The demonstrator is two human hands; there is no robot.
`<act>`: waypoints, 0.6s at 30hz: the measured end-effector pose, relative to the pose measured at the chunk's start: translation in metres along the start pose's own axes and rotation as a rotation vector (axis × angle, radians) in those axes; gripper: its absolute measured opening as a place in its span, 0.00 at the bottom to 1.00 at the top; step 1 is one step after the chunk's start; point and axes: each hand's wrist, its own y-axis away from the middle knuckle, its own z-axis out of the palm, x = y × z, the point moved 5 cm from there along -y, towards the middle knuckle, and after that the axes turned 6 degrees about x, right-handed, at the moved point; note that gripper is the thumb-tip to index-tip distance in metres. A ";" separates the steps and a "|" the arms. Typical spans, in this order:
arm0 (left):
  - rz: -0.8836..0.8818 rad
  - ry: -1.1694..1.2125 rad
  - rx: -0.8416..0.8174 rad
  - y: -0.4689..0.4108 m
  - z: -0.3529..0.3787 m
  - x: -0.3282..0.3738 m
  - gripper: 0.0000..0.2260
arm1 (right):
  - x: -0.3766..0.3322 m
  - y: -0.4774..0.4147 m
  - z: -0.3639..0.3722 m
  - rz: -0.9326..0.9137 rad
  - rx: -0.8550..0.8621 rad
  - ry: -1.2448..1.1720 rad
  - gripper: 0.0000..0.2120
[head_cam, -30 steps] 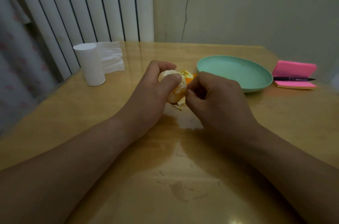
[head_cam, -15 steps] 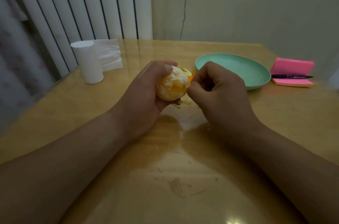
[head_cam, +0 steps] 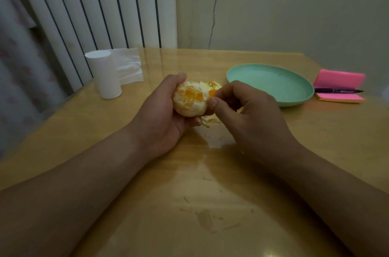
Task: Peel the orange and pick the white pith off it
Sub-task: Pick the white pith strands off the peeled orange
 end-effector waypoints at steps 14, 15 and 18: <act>0.167 -0.278 0.083 -0.006 -0.002 0.002 0.15 | -0.004 0.000 0.001 -0.090 -0.080 0.212 0.07; 0.173 -0.288 0.080 -0.006 -0.002 0.002 0.16 | -0.005 0.000 0.001 -0.092 -0.084 0.213 0.06; 0.181 -0.290 0.072 -0.005 -0.001 0.003 0.17 | -0.008 0.001 0.001 -0.109 -0.089 0.216 0.06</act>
